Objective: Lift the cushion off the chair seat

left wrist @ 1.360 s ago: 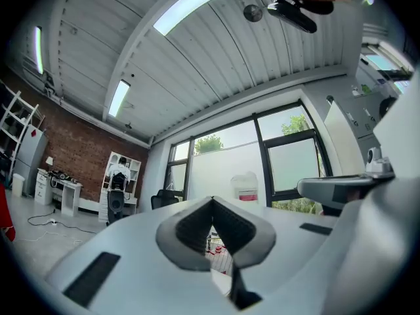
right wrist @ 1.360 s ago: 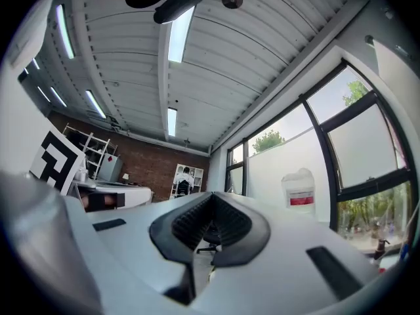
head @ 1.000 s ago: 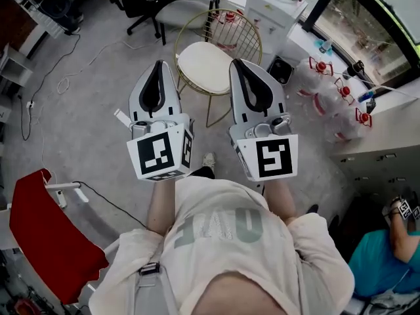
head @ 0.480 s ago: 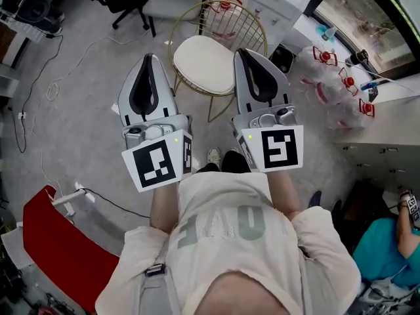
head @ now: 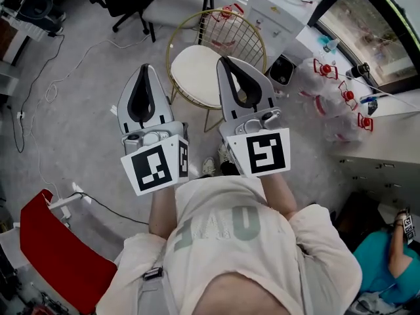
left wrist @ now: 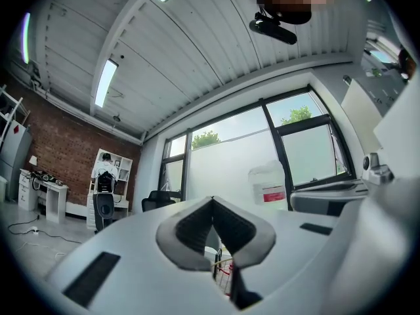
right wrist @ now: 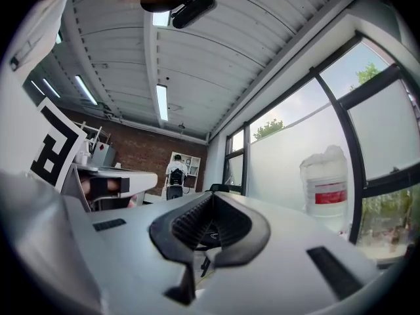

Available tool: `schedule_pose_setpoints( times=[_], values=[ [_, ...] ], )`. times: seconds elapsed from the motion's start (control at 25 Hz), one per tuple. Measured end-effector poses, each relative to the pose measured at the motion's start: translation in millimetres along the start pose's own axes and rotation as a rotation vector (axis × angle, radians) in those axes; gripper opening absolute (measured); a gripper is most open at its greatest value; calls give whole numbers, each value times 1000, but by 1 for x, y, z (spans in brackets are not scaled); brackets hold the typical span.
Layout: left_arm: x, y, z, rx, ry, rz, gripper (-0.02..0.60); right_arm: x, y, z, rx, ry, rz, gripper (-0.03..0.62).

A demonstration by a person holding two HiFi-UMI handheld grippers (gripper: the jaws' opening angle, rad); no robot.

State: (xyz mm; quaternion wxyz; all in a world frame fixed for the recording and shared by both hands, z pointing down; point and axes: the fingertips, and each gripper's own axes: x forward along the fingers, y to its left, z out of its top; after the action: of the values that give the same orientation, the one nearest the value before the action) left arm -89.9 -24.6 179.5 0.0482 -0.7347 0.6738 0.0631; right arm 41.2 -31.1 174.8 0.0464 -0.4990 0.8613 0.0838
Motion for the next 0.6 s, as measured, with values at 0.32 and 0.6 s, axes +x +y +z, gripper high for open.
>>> schedule_pose_setpoints(
  times=[0.32, 0.6],
  values=[
    [39, -38, 0, -15, -19, -11, 12, 13, -45, 6, 5, -45, 13, 17],
    [68, -68, -3, -20, -15, -22, 11, 20, -79, 11, 15, -75, 49, 17]
  ],
)
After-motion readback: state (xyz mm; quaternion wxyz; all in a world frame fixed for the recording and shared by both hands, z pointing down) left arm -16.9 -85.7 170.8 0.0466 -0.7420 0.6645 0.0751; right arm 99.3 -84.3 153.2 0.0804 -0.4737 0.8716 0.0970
